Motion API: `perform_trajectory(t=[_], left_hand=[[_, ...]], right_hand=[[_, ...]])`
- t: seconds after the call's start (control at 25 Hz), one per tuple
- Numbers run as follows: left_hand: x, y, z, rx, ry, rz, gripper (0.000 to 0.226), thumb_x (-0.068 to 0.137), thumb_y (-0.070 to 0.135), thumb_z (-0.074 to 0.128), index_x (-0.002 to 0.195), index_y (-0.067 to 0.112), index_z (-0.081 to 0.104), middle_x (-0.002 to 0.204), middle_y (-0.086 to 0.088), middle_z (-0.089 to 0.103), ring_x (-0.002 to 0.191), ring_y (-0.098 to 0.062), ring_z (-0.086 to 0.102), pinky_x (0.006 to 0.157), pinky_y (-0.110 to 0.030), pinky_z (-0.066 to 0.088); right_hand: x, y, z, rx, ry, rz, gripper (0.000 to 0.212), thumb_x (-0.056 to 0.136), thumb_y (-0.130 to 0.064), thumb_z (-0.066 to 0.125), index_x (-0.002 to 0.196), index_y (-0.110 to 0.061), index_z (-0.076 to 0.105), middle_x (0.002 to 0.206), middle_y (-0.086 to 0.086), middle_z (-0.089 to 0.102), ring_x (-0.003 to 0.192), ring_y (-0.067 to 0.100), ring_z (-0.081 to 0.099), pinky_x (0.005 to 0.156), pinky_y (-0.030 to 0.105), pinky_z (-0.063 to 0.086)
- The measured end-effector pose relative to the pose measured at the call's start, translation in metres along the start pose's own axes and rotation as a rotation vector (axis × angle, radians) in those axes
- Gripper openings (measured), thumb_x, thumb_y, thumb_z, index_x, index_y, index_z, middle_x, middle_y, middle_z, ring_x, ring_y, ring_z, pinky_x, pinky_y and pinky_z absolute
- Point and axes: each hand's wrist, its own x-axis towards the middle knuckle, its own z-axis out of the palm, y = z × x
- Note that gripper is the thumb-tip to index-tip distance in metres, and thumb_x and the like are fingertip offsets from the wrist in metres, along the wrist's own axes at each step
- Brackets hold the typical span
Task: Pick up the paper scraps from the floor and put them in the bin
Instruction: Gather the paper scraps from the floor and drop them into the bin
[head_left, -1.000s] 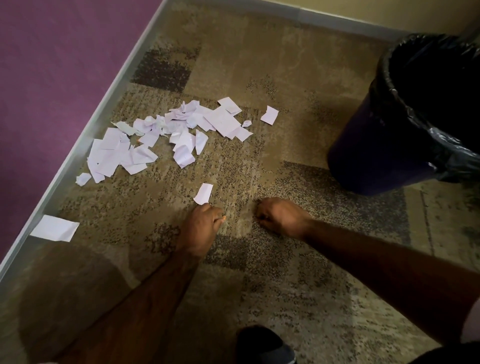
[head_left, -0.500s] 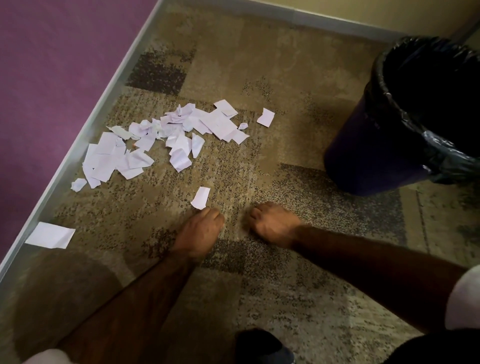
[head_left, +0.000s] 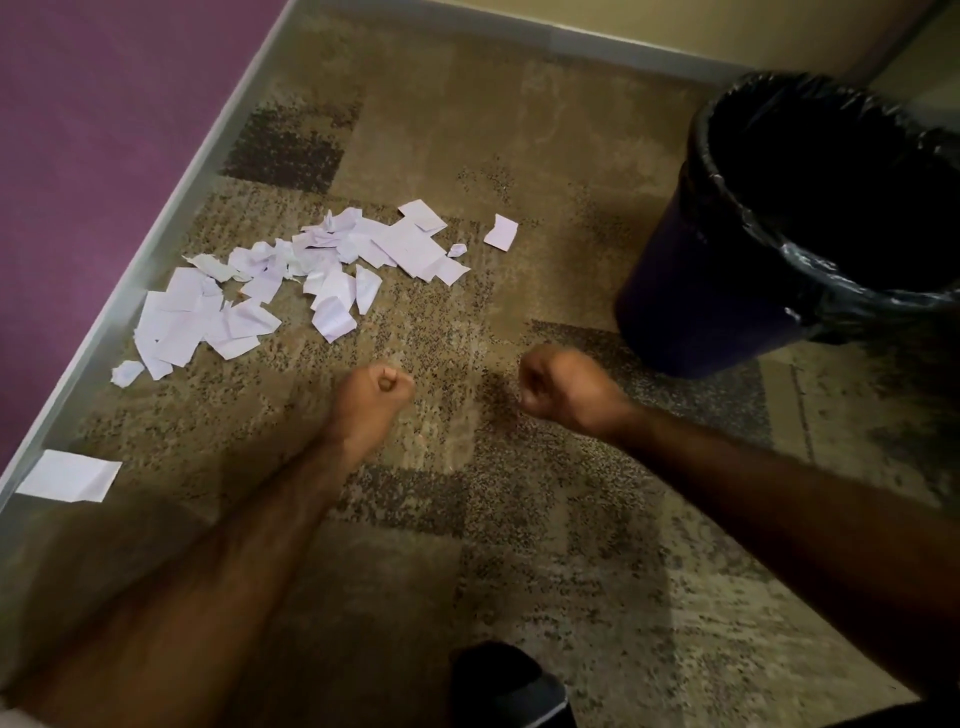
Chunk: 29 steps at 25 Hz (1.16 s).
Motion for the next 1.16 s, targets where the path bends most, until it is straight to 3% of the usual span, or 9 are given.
perform_trajectory(t=[0.2, 0.32, 0.44, 0.56, 0.68, 0.84, 0.92, 1.04, 1.16], left_hand=[[-0.002, 0.184, 0.005, -0.329, -0.129, 0.384, 0.008, 0.091, 0.025, 0.063, 0.084, 0.022, 0.067, 0.07, 0.007, 0.064, 0.059, -0.005, 0.057, 0.058, -0.024, 0.049], [-0.002, 0.305, 0.051, -0.337, -0.161, 0.628, 0.011, 0.087, 0.018, 0.067, 0.076, 0.016, 0.07, 0.06, 0.003, 0.062, 0.05, -0.005, 0.054, 0.05, -0.023, 0.046], [0.0, 0.369, 0.089, -0.111, -0.202, 0.694, 0.016, 0.087, 0.016, 0.063, 0.075, 0.015, 0.075, 0.058, 0.006, 0.063, 0.043, 0.002, 0.052, 0.05, -0.016, 0.043], [0.006, 0.375, 0.104, 0.116, -0.205, 0.723, 0.014, 0.087, 0.014, 0.065, 0.082, 0.016, 0.077, 0.071, 0.008, 0.07, 0.059, 0.006, 0.059, 0.055, -0.009, 0.046], [0.014, 0.354, 0.098, 0.146, -0.14, 0.76, 0.007, 0.079, 0.011, 0.072, 0.077, 0.018, 0.071, 0.074, 0.012, 0.068, 0.069, 0.003, 0.062, 0.068, -0.021, 0.054], [0.025, 0.284, 0.061, 0.133, -0.021, 0.772, 0.022, 0.084, 0.004, 0.057, 0.094, 0.02, 0.069, 0.098, 0.004, 0.064, 0.084, -0.007, 0.058, 0.067, -0.012, 0.041], [0.024, 0.211, 0.034, 0.175, 0.03, 0.662, 0.014, 0.088, 0.008, 0.058, 0.091, 0.012, 0.072, 0.093, -0.004, 0.071, 0.086, -0.017, 0.064, 0.073, -0.022, 0.043], [0.009, 0.072, 0.004, 0.353, -0.015, 0.324, 0.016, 0.089, 0.007, 0.059, 0.085, 0.008, 0.074, 0.09, -0.01, 0.074, 0.086, -0.024, 0.067, 0.083, -0.033, 0.051], [-0.018, -0.021, -0.005, 0.457, -0.083, 0.145, 0.016, 0.082, 0.006, 0.064, 0.085, 0.013, 0.078, 0.096, -0.008, 0.074, 0.092, -0.025, 0.067, 0.079, -0.02, 0.043]], right_hand=[[-0.031, -0.033, -0.12, 0.072, 0.545, -0.103, 0.015, 0.077, -0.015, 0.067, 0.071, -0.025, 0.059, 0.064, -0.011, 0.057, 0.057, 0.004, 0.051, 0.055, 0.02, 0.043], [-0.063, -0.024, -0.21, -0.002, 0.855, 0.016, 0.009, 0.077, -0.023, 0.064, 0.077, -0.015, 0.068, 0.068, -0.001, 0.062, 0.063, 0.007, 0.054, 0.059, 0.025, 0.042], [-0.075, 0.011, -0.255, -0.231, 0.832, 0.225, 0.019, 0.081, -0.022, 0.064, 0.083, -0.005, 0.073, 0.077, 0.016, 0.068, 0.072, 0.023, 0.062, 0.066, 0.031, 0.045], [-0.074, 0.034, -0.259, -0.331, 0.768, 0.375, 0.013, 0.082, -0.017, 0.068, 0.087, -0.007, 0.074, 0.09, 0.019, 0.071, 0.089, 0.036, 0.067, 0.079, 0.039, 0.052], [-0.074, 0.034, -0.254, -0.275, 0.865, 0.498, 0.016, 0.079, -0.026, 0.077, 0.079, -0.018, 0.063, 0.092, 0.012, 0.068, 0.089, 0.032, 0.065, 0.076, 0.041, 0.052], [-0.053, 0.014, -0.226, -0.189, 1.089, 0.236, 0.012, 0.083, -0.018, 0.056, 0.089, -0.018, 0.066, 0.095, 0.003, 0.07, 0.089, 0.02, 0.064, 0.077, 0.033, 0.05], [-0.027, -0.002, -0.183, -0.125, 0.945, 0.059, 0.014, 0.085, -0.019, 0.058, 0.092, -0.017, 0.07, 0.091, 0.001, 0.071, 0.084, 0.016, 0.064, 0.075, 0.031, 0.05], [0.011, -0.019, -0.085, -0.049, 0.474, -0.052, 0.009, 0.086, -0.014, 0.062, 0.087, -0.015, 0.071, 0.082, 0.001, 0.068, 0.075, 0.017, 0.064, 0.071, 0.034, 0.053], [0.027, -0.019, 0.002, 0.014, 0.087, -0.021, 0.009, 0.088, -0.013, 0.063, 0.083, -0.012, 0.07, 0.08, 0.004, 0.07, 0.072, 0.02, 0.064, 0.067, 0.034, 0.053]])
